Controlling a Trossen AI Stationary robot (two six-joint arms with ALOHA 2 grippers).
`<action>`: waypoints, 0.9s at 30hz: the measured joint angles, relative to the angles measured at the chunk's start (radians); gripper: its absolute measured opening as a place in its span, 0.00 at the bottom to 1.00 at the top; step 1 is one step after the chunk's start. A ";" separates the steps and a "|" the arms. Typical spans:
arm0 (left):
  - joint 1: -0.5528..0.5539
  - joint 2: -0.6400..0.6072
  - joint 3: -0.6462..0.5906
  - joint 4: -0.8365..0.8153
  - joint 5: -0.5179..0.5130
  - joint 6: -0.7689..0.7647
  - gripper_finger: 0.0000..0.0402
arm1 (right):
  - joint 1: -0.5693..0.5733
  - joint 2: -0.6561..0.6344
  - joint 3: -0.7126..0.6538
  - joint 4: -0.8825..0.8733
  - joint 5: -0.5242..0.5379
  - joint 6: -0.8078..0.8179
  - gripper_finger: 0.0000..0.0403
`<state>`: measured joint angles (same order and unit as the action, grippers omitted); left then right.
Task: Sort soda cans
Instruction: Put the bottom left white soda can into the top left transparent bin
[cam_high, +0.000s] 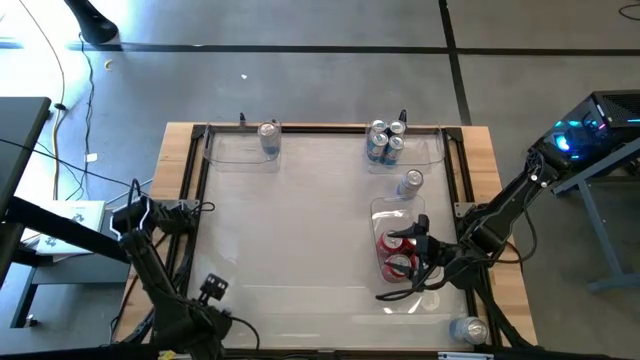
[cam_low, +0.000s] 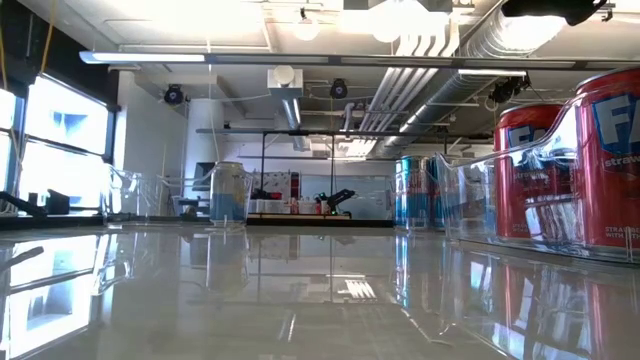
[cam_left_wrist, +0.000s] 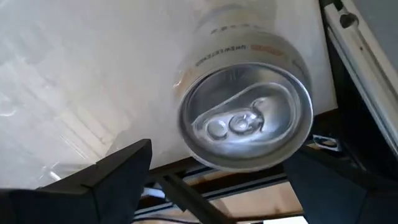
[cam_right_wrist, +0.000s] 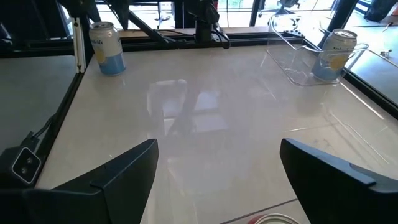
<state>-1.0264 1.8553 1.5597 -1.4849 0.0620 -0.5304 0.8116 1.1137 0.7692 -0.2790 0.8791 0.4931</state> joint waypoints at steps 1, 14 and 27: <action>0.000 0.000 -0.008 0.015 0.003 0.000 0.87 | 0.000 0.000 0.000 0.000 0.000 0.000 0.83; 0.000 0.001 -0.057 0.103 0.015 -0.054 0.87 | 0.000 0.000 0.000 0.008 0.000 0.000 0.83; 0.064 0.001 -0.056 0.127 0.031 -0.189 0.72 | 0.000 0.000 0.000 0.007 0.000 -0.002 0.83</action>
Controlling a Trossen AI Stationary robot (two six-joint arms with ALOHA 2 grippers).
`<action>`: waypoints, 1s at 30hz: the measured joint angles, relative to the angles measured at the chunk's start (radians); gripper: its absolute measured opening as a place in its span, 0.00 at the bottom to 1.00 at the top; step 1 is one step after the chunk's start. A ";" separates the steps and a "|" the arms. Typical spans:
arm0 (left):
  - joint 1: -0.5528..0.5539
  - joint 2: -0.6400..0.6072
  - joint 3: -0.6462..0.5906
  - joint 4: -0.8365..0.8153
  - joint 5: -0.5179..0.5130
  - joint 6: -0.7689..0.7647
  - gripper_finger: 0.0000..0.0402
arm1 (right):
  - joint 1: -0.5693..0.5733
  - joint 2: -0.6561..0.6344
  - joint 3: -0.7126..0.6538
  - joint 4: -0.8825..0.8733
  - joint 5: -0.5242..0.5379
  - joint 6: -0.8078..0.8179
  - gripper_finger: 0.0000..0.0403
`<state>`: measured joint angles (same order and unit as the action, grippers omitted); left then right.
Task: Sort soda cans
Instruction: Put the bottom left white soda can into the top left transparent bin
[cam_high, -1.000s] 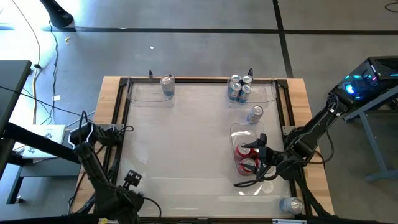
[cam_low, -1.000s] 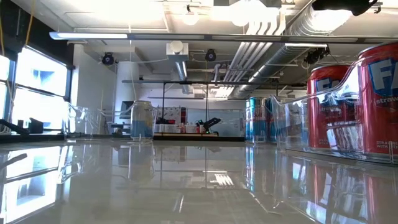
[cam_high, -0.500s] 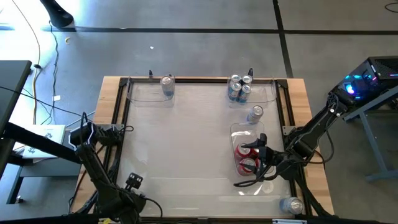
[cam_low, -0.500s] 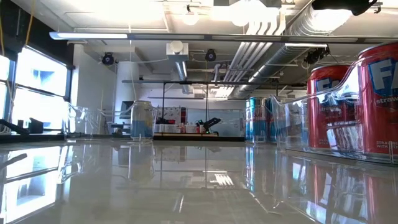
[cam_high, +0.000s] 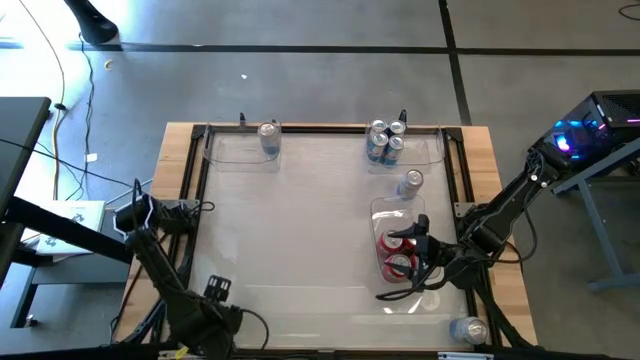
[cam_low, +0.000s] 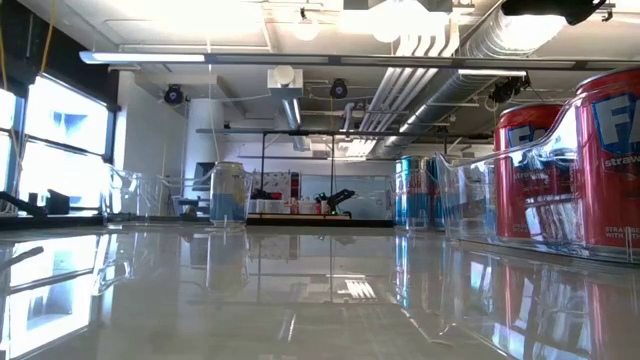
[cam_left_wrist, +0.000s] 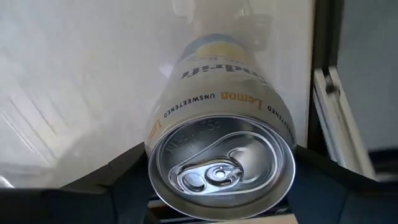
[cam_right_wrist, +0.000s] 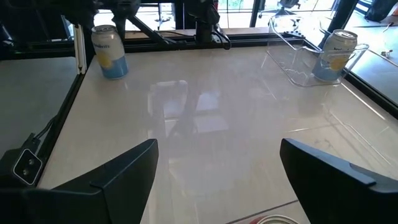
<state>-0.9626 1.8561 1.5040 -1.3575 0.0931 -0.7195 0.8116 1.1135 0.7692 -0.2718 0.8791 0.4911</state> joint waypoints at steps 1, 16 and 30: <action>0.013 0.000 0.000 -0.001 0.001 -0.034 0.70 | 0.000 0.000 0.000 0.000 0.000 0.000 0.83; 0.274 0.001 0.026 -0.015 -0.175 -0.139 0.69 | 0.000 0.000 0.000 0.000 0.000 -0.002 0.83; 0.656 -0.226 0.114 0.020 -0.457 0.117 0.69 | 0.000 0.000 0.000 0.000 0.000 0.002 0.83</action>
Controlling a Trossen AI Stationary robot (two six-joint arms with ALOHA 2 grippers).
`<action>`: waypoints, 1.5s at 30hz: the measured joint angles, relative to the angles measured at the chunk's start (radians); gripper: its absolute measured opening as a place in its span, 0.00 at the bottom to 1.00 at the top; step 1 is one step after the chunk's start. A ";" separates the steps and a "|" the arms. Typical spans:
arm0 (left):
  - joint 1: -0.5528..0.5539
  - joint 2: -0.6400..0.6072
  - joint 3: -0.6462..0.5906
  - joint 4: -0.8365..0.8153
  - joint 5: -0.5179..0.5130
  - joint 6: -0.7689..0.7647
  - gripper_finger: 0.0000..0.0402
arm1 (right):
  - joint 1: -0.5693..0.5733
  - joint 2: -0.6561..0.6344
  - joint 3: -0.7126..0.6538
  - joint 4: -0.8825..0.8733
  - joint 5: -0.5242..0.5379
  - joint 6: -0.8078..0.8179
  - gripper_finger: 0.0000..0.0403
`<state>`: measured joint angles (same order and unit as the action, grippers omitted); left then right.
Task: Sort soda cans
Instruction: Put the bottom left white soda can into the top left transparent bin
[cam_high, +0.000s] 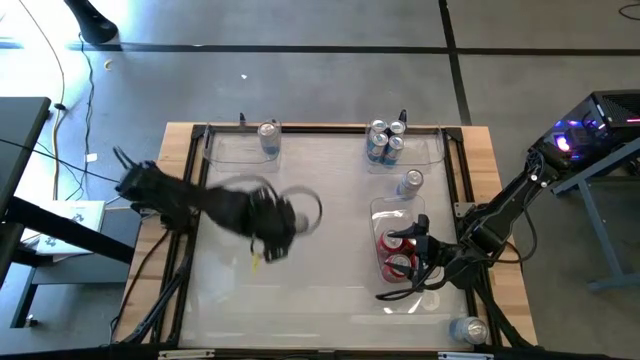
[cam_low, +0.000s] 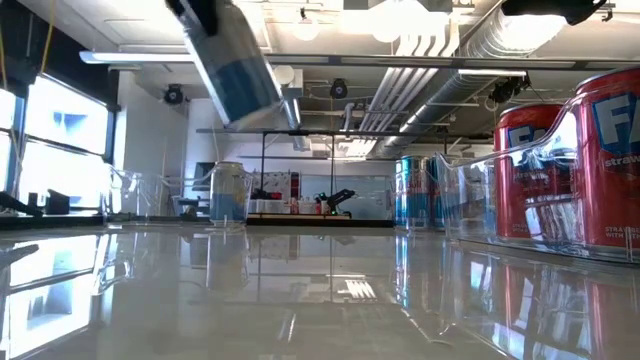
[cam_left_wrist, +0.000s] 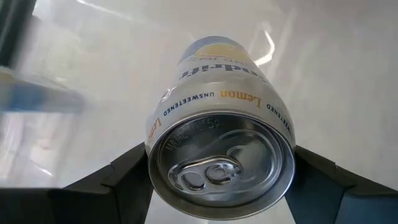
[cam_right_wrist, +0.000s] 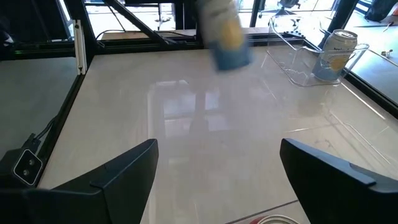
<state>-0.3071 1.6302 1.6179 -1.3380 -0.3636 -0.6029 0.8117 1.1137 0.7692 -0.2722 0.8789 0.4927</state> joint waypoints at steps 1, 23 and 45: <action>0.034 -0.022 0.006 -0.002 -0.007 0.016 0.69 | 0.000 0.000 0.000 0.000 0.000 0.000 0.83; 0.803 -0.080 0.048 -0.006 0.052 0.649 0.69 | -0.017 0.000 0.000 0.002 0.000 0.053 0.83; 0.936 0.010 0.048 -0.091 0.110 0.921 0.69 | -0.060 0.000 0.000 0.003 -0.014 0.103 0.83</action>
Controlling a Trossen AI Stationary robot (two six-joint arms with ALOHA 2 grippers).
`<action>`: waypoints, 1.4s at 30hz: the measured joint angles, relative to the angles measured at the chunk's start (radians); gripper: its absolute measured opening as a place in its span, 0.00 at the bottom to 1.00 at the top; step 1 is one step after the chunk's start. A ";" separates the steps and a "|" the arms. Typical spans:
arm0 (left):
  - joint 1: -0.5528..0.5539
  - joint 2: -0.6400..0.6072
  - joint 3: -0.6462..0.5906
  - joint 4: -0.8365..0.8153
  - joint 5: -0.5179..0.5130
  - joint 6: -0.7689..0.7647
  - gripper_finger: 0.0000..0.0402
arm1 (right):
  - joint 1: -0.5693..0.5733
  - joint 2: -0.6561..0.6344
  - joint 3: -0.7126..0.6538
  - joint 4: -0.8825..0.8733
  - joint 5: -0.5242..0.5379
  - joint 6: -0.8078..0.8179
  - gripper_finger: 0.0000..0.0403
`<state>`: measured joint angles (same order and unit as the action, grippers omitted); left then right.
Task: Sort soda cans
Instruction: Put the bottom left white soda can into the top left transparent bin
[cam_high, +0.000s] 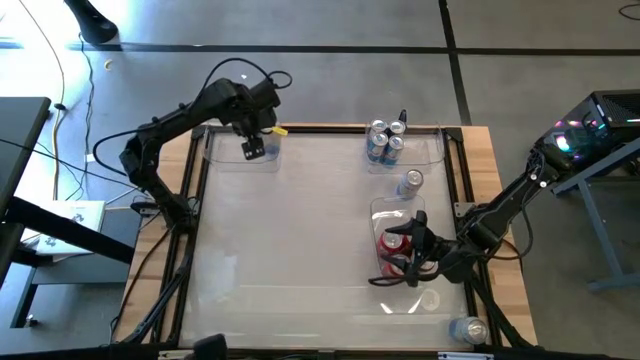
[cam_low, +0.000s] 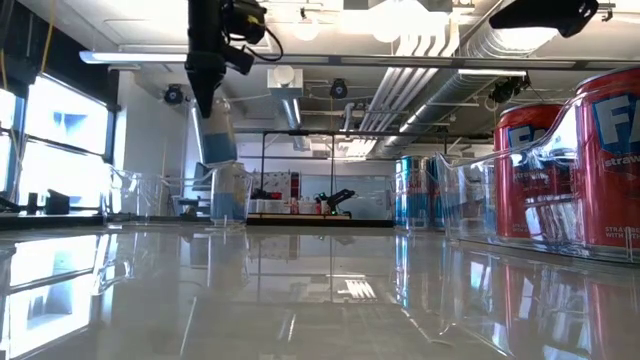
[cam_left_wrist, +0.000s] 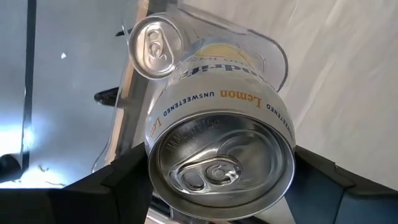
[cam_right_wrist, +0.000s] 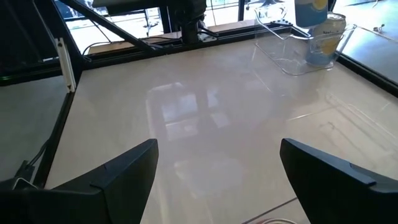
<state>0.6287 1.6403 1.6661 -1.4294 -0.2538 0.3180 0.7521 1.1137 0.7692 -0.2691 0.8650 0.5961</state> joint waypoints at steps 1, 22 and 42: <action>0.001 0.000 0.000 0.008 0.010 0.010 0.69 | 0.000 0.000 0.000 0.000 0.000 0.006 0.83; -0.017 -0.001 0.000 -0.118 0.019 0.024 0.69 | 0.000 0.000 0.000 0.000 -0.008 0.009 0.83; -0.008 0.121 0.000 -0.084 0.024 0.003 0.69 | 0.000 0.000 0.000 0.000 -0.008 0.008 0.83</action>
<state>0.6203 1.7613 1.6661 -1.5134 -0.2303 0.3210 0.7521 1.1135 0.7694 -0.2691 0.8570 0.6044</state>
